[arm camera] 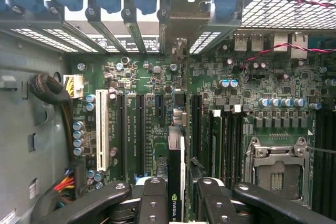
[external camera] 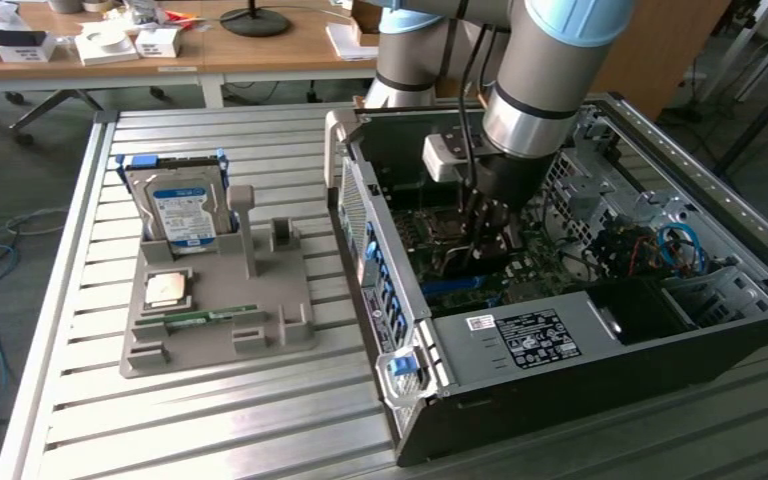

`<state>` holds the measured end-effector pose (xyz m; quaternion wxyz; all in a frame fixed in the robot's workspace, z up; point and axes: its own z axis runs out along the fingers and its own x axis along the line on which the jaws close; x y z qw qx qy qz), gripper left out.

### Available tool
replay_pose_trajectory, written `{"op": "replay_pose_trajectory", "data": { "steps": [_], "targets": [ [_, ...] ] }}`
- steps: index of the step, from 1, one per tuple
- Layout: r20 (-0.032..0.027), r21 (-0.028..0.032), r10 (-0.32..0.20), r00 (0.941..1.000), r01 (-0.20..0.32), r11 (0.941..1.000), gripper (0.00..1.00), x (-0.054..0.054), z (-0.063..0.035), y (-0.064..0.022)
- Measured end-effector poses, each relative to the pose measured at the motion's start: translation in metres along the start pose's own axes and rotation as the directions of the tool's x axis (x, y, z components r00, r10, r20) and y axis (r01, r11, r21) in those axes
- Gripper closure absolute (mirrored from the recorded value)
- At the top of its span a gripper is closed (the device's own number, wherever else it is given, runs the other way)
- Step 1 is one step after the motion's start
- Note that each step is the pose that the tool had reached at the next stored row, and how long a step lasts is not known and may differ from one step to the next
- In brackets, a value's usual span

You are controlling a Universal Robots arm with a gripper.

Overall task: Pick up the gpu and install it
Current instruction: 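Insert the gpu into the slot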

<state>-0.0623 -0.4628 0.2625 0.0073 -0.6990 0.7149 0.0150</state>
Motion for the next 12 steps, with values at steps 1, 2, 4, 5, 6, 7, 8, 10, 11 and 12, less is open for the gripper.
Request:
{"op": "replay_pose_trajectory", "data": {
  "steps": [1,2,4,5,6,7,8,10,11,12],
  "targets": [
    [0.0000,0.0000,0.000,1.0000,0.000,1.0000,0.74,0.0000,0.0005,0.0001],
    [-0.0001,0.0000,0.000,1.0000,0.000,1.0000,0.74,0.0001,0.0010,0.0001],
    [-0.0002,-0.0001,0.000,1.0000,0.000,1.0000,0.74,0.0001,0.0016,0.0003],
    [-0.0003,-0.0001,0.000,1.0000,0.000,1.0000,0.74,0.0001,0.0016,0.0002],
    [-0.0003,-0.0001,0.000,1.0000,0.000,1.0000,0.74,0.0001,0.0016,0.0002],
    [-0.0002,-0.0001,0.000,1.0000,0.000,1.0000,0.74,0.0001,0.0017,0.0002],
    [-0.0001,0.0000,0.000,1.0000,0.000,1.0000,0.74,0.0001,0.0019,0.0002],
    [0.0003,0.0001,0.000,1.0000,0.000,1.0000,0.74,0.0001,0.0029,0.0002],
    [0.0000,0.0000,0.000,1.0000,0.000,1.0000,0.74,0.0001,0.0033,0.0002],
    [0.0000,0.0000,0.000,1.0000,0.000,1.0000,0.74,0.0001,0.0040,0.0002]
  ]
}}
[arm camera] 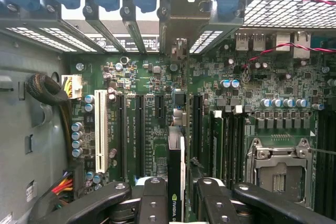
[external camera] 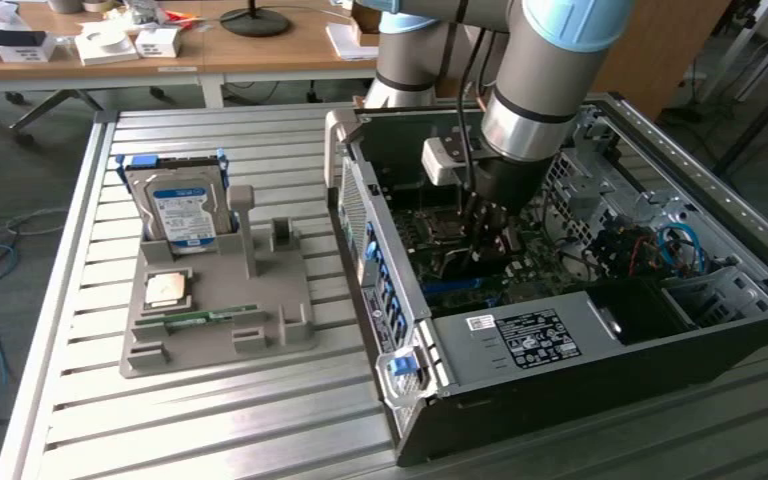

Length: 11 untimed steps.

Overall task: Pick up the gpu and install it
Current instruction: 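Insert the gpu into the slot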

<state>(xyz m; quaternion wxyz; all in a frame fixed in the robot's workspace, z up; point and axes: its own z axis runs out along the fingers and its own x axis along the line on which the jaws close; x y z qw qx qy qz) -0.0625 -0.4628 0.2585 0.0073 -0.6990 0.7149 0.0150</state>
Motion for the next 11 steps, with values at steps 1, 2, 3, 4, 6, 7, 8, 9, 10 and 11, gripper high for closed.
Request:
{"op": "replay_pose_trajectory", "data": {
  "steps": [1,2,3,4,6,7,8,9,10,11],
  "targets": [
    [0.0000,0.0000,0.000,1.0000,0.000,1.0000,0.74,0.0000,0.0006,0.0000],
    [-0.0001,0.0000,0.000,1.0000,0.000,1.0000,0.74,0.0001,0.0009,0.0000],
    [-0.0002,0.0000,0.000,1.0000,0.000,1.0000,0.74,0.0001,0.0008,0.0000],
    [-0.0003,0.0000,0.000,1.0000,0.000,1.0000,0.74,0.0001,0.0008,0.0000],
    [-0.0001,0.0000,0.000,1.0000,0.000,1.0000,0.74,0.0001,0.0010,0.0006],
    [-0.0001,0.0000,0.000,1.0000,0.000,1.0000,0.74,0.0001,0.0010,0.0007],
    [-0.0001,0.0000,0.000,1.0000,0.000,1.0000,0.74,0.0001,0.0010,0.0008],
    [0.0001,0.0001,0.000,1.0000,0.000,1.0000,0.74,0.0001,0.0014,0.0009],
    [0.0004,0.0002,0.000,1.0000,0.000,1.0000,0.74,0.0001,0.0022,0.0010],
    [0.0003,0.0002,0.000,1.0000,0.000,1.0000,0.74,0.0001,0.0029,0.0010]
  ]
}}
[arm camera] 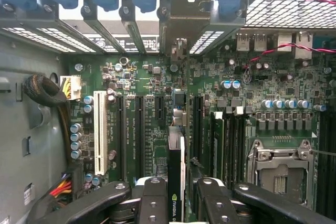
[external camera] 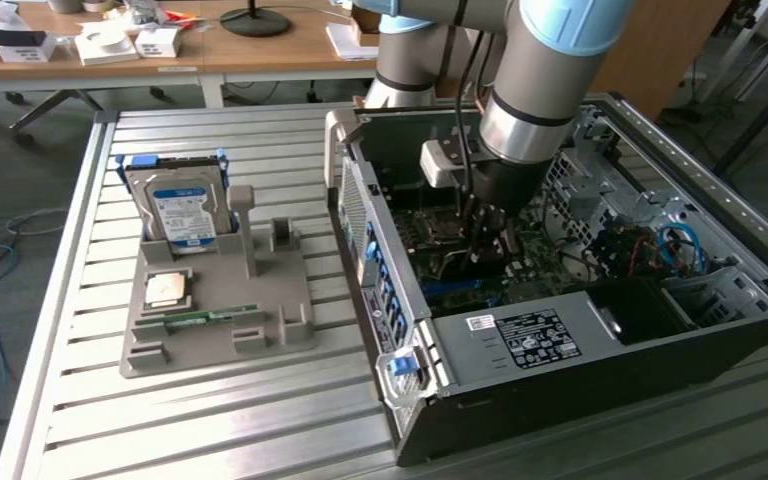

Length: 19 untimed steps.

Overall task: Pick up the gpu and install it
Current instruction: 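Insert the gpu into the slot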

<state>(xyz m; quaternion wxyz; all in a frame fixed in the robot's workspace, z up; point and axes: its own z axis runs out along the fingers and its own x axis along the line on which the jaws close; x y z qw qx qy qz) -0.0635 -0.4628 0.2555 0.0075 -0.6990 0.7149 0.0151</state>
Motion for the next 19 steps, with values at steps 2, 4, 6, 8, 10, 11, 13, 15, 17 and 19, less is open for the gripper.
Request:
{"op": "replay_pose_trajectory", "data": {
  "steps": [2,4,6,8,10,11,13,15,17,19],
  "targets": [
    [-0.0003,0.0000,0.000,1.0000,0.000,1.0000,0.74,0.0001,0.0010,0.0000],
    [-0.0005,-0.0001,0.000,1.0000,0.000,1.0000,0.74,0.0001,0.0014,0.0002],
    [-0.0004,0.0001,0.000,1.0000,0.000,1.0000,0.74,0.0001,0.0022,0.0003],
    [-0.0006,-0.0001,0.000,1.0000,0.000,1.0000,0.74,0.0002,0.0022,0.0003],
    [-0.0005,0.0000,0.000,1.0000,0.000,1.0000,0.74,0.0002,0.0022,0.0003],
    [-0.0001,0.0002,0.000,1.0000,0.000,1.0000,0.74,0.0001,0.0028,0.0002],
    [-0.0003,0.0001,0.000,1.0000,0.000,1.0000,0.74,0.0002,0.0034,0.0003],
    [-0.0004,0.0000,0.000,1.0000,0.000,1.0000,0.74,0.0002,0.0034,0.0003],
    [-0.0004,0.0000,0.000,1.0000,0.000,1.0000,0.74,0.0002,0.0034,0.0003],
    [-0.0005,0.0000,0.000,1.0000,0.000,1.0000,0.74,0.0002,0.0034,0.0003]
  ]
}}
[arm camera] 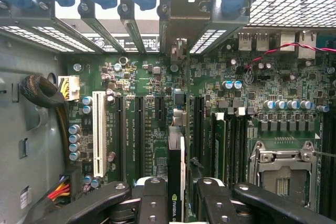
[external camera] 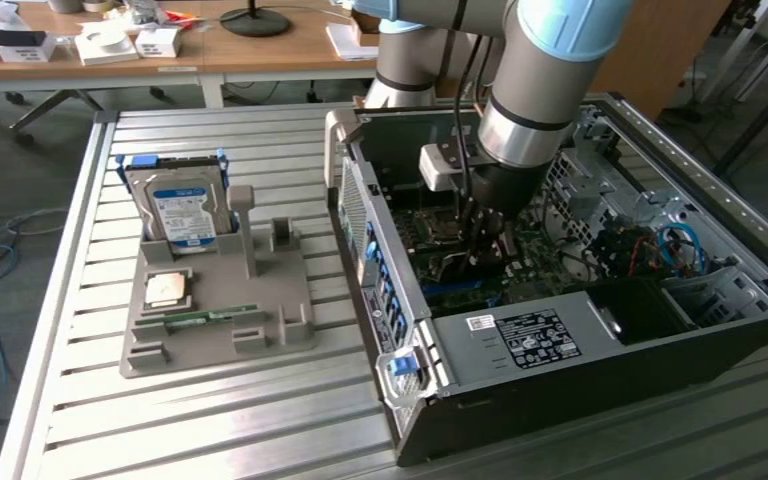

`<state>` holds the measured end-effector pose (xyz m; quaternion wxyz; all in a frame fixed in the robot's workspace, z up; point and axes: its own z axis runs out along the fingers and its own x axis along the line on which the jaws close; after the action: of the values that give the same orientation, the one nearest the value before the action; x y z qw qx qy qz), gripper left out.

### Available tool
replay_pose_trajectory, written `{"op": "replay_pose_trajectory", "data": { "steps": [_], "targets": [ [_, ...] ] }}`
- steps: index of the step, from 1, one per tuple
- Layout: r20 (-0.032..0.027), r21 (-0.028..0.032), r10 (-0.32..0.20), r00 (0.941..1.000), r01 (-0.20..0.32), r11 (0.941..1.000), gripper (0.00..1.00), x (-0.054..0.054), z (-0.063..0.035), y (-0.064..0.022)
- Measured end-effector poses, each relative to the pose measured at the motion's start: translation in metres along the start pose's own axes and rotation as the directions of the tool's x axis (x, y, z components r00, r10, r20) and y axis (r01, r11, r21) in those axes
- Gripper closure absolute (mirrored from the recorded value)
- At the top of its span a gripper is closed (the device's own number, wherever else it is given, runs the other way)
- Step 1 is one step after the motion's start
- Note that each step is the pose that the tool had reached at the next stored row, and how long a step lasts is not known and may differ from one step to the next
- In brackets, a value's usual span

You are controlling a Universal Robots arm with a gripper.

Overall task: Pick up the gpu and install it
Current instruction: 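Insert the gpu into the slot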

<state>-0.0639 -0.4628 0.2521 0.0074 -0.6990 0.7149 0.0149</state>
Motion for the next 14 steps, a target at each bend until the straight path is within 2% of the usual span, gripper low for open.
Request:
{"op": "replay_pose_trajectory", "data": {
  "steps": [14],
  "targets": [
    [0.0000,0.0000,0.000,1.0000,0.000,1.0000,0.74,0.0001,0.0024,0.0001]
  ]
}}
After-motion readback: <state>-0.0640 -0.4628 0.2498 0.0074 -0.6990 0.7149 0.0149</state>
